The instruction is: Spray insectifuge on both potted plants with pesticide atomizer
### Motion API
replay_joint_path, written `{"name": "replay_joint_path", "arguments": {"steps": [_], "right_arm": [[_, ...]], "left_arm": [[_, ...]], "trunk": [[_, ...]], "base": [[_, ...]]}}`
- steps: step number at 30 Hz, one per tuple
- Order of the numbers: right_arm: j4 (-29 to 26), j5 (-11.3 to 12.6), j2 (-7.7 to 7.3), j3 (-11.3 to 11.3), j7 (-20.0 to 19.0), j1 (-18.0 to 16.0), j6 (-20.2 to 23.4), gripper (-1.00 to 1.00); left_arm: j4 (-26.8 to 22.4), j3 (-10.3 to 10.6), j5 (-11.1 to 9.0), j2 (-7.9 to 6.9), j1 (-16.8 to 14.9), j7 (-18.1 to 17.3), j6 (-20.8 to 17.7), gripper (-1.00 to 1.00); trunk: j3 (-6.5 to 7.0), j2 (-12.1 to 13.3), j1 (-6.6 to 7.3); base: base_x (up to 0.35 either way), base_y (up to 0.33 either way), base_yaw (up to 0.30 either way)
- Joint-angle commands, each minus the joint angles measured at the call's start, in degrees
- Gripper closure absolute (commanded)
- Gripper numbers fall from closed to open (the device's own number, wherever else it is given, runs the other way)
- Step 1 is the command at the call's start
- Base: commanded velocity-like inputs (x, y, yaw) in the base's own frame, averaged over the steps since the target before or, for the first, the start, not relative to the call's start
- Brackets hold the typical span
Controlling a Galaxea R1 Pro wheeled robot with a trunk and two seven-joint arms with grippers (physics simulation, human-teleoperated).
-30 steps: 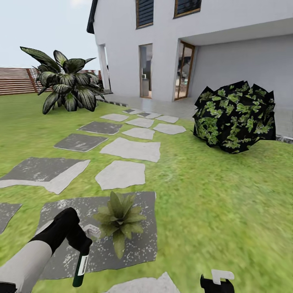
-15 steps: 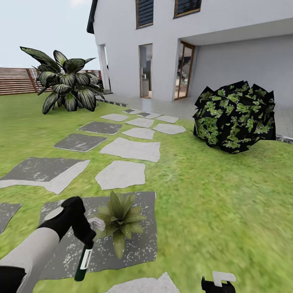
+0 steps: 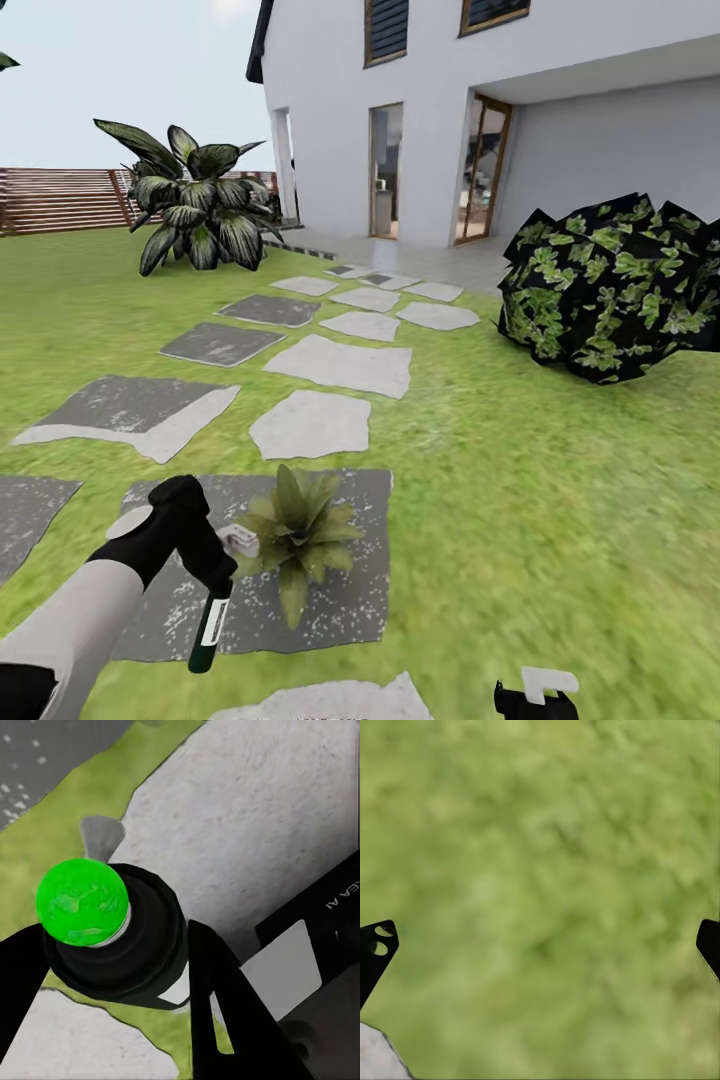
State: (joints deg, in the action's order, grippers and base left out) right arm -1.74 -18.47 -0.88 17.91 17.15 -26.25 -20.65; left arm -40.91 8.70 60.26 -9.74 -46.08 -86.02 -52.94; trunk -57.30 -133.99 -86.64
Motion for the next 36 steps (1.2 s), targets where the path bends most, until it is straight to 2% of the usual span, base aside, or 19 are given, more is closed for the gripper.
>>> {"name": "replay_joint_path", "arguments": {"steps": [1, 9, 15, 23, 33, 36], "right_arm": [[0.07, -0.60, 0.00, 0.46, 0.16, -0.03, -0.18, -1.00], [0.07, -0.60, 0.00, 0.46, 0.16, -0.03, -0.18, -1.00], [0.07, -0.60, 0.00, 0.46, 0.16, -0.03, -0.18, -1.00], [0.07, -0.54, 0.00, 0.46, 0.16, -0.03, -0.18, -1.00], [0.00, -0.52, 0.00, 0.46, 0.16, -0.03, -0.18, -1.00], [0.02, -0.52, 0.00, 0.46, 0.16, -0.03, -0.18, -1.00]], "left_arm": [[-0.12, 0.15, 0.47, -0.02, -0.02, -0.55, -0.58, 1.00], [0.45, 0.16, 0.47, -0.11, 0.27, 0.40, -0.42, 1.00], [0.40, 0.03, -0.30, 0.17, 1.23, 4.49, -0.41, 1.00], [-0.13, -0.89, -0.36, 0.25, 1.26, 4.64, -0.41, 1.00], [0.26, -1.44, -0.32, 0.27, 1.31, 4.64, -0.41, 1.00], [0.66, -1.41, -0.32, 0.11, 3.36, 5.69, -0.35, 1.00]], "trunk": [[-0.05, -0.02, 0.01], [-0.05, -0.02, 0.01], [-0.05, -0.02, 0.01], [-0.05, -0.02, 0.01], [-0.05, -0.02, 0.01], [-0.05, -0.02, 0.01]], "base": [[-0.106, -0.247, 0.277], [-0.249, -0.203, 0.209], [-0.174, -0.121, 0.028], [0.038, -0.066, 0.097], [0.236, -0.148, -0.063], [0.079, -0.008, -0.151]]}}
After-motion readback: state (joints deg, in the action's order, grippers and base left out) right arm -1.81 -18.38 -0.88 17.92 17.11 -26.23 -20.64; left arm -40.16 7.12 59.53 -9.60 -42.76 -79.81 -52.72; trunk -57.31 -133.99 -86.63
